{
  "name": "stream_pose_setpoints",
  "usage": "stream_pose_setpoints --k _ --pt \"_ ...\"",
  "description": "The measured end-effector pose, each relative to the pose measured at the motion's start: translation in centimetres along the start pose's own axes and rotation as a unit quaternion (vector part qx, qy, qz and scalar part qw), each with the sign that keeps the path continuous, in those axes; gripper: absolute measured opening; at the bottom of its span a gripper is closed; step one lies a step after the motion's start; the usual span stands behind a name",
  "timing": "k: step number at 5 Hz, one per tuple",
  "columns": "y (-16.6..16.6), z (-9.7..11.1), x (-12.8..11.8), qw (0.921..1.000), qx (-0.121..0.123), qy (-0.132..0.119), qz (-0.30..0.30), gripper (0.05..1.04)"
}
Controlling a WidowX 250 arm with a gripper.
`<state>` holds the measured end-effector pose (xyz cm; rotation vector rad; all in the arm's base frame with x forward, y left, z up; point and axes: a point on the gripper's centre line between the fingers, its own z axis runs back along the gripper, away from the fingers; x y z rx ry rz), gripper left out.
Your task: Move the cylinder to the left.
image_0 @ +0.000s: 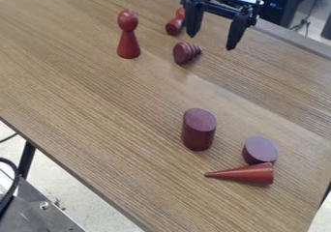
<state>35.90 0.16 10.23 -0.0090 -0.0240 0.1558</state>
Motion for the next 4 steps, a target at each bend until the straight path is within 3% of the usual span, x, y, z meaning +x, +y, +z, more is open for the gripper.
stream_pose_setpoints --k 1,2,4 --pt "0.0 -1.1 -0.3 0.9999 0.002 0.017 0.0 1.001" --pt "-0.5 -3.2 -3.4 0.997 -0.005 0.073 0.027 1.001" --pt "-1.3 -4.0 -7.2 0.9893 -0.049 0.111 0.081 1.001"
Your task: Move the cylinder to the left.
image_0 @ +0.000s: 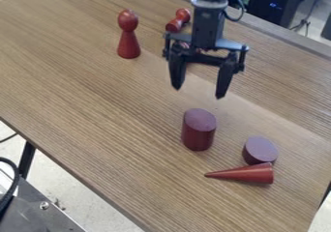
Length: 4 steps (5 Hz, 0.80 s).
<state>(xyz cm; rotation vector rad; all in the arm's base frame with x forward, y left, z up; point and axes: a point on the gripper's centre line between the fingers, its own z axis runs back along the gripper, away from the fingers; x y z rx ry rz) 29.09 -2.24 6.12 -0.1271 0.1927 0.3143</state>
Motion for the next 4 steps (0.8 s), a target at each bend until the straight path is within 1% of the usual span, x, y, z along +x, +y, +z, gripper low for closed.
stream_pose_setpoints --k 1,2,3,4 --pt "-0.1 0.1 -0.9 0.9999 -0.011 0.0 0.01 1.001" --pt "-0.3 -0.4 -1.4 0.9996 -0.023 0.003 0.014 1.001" --pt "-0.3 -1.0 -1.5 0.9994 -0.031 0.001 0.016 1.001" --pt "-0.3 -1.0 -1.3 0.9995 -0.029 -0.005 0.013 1.001"
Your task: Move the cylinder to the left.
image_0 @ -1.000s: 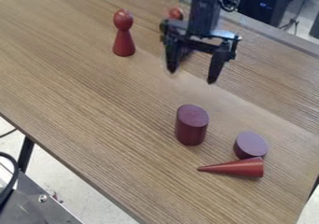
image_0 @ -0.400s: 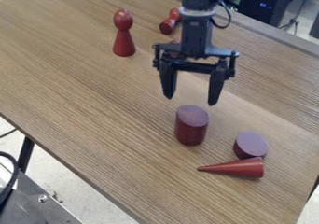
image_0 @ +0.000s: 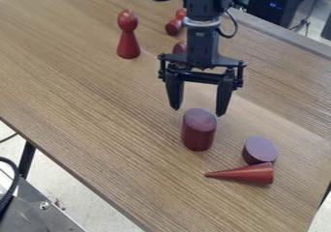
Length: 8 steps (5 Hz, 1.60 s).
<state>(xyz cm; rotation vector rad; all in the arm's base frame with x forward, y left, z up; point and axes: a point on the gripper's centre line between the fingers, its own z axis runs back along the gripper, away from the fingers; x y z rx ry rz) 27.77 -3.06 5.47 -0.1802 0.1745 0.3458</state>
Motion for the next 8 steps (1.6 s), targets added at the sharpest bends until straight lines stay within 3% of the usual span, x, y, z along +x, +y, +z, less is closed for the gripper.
stream_pose_setpoints --k 2,6,8 --pt "-0.2 -0.3 0.3 0.9998 -0.005 0.005 -0.017 1.001" --pt "-1.2 -1.9 -2.2 0.9947 -0.062 -0.01 -0.081 1.001" --pt "-1.0 -2.7 -1.5 0.991 -0.067 -0.058 -0.1 1.001"
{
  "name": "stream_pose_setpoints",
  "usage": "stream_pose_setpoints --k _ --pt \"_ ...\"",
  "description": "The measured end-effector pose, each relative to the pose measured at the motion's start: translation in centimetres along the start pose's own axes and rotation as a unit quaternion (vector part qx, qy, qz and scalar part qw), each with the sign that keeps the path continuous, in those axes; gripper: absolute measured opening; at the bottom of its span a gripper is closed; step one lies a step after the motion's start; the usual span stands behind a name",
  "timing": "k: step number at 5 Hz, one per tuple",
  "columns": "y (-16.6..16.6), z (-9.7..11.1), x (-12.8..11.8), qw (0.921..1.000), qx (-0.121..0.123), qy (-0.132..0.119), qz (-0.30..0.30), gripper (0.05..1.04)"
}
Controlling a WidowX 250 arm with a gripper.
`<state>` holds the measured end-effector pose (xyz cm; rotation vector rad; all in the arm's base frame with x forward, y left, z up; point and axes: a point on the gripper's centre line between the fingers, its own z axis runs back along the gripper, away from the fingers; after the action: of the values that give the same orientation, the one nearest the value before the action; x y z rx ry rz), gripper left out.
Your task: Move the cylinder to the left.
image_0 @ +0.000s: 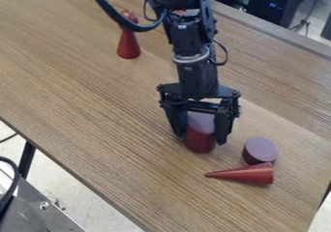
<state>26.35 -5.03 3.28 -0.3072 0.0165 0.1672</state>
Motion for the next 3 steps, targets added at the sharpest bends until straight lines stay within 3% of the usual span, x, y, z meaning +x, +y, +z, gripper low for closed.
stream_pose_setpoints --k 1,2,3 --pt "-0.1 0.0 0.2 0.9999 0.007 -0.002 -0.008 0.972" --pt "-0.3 0.0 0.7 0.9999 0.009 -0.006 -0.006 0.85" --pt "-1.3 -0.2 0.2 0.9998 0.019 -0.007 -0.001 0.85"
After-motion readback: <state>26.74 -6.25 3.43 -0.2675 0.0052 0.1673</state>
